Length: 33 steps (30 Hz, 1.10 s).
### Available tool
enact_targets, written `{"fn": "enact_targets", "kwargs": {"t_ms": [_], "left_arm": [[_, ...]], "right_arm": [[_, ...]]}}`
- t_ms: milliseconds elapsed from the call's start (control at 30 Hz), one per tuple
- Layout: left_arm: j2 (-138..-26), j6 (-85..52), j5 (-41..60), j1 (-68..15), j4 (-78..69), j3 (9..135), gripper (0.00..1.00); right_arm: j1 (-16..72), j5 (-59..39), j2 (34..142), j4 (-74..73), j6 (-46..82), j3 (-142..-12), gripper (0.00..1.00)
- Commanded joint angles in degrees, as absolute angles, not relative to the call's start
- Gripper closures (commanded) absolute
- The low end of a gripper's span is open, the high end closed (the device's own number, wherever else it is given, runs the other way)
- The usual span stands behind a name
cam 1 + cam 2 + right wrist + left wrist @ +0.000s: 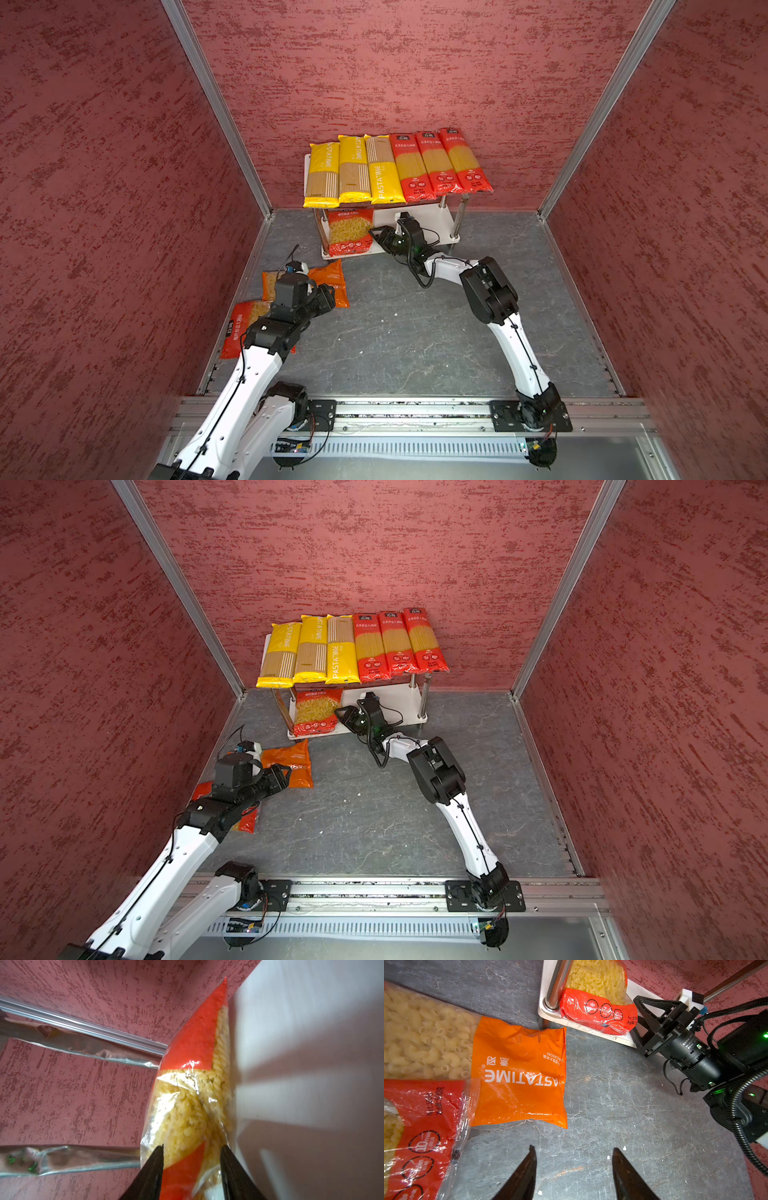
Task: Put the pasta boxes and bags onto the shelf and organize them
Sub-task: 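Release the fusilli bag with the right gripper and draw it back toward the robot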
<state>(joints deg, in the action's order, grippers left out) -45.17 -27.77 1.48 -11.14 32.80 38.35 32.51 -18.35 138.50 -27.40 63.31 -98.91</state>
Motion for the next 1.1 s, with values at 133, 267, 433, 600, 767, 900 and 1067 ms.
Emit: {"fn": "enact_targets", "kwargs": {"t_ms": [133,267,433,600,767,900,1067], "left_arm": [[-44.7,-29.3,2.9,-11.8,32.1,38.0,0.42],[-46.2,-30.1,2.8,-14.5,31.3,38.4,0.42],[-46.8,-30.0,0.9,-17.1,31.1,38.2,0.42],[-48.1,-30.9,0.1,-19.0,30.2,37.9,0.42],[-50.1,-31.3,-0.5,-20.3,29.1,38.2,0.42],[-51.0,-31.3,-1.3,-21.0,28.6,38.0,0.42],[-51.5,-31.5,-1.1,-21.1,28.0,37.9,0.42]], "right_arm": [[32.7,-19.1,127.3,-36.2,64.8,-84.4,0.53],[34.7,-18.0,121.3,-37.0,61.0,-74.0,0.52],[36.6,-13.1,112.1,-33.3,52.2,-61.8,0.48],[39.7,-2.1,101.3,-20.6,38.4,-56.2,0.42],[45.7,20.1,92.3,-5.0,27.2,-55.0,0.01],[47.4,34.3,81.1,-9.3,26.8,-47.7,0.01],[38.0,6.1,71.2,-35.8,40.0,-30.1,0.15]]}}
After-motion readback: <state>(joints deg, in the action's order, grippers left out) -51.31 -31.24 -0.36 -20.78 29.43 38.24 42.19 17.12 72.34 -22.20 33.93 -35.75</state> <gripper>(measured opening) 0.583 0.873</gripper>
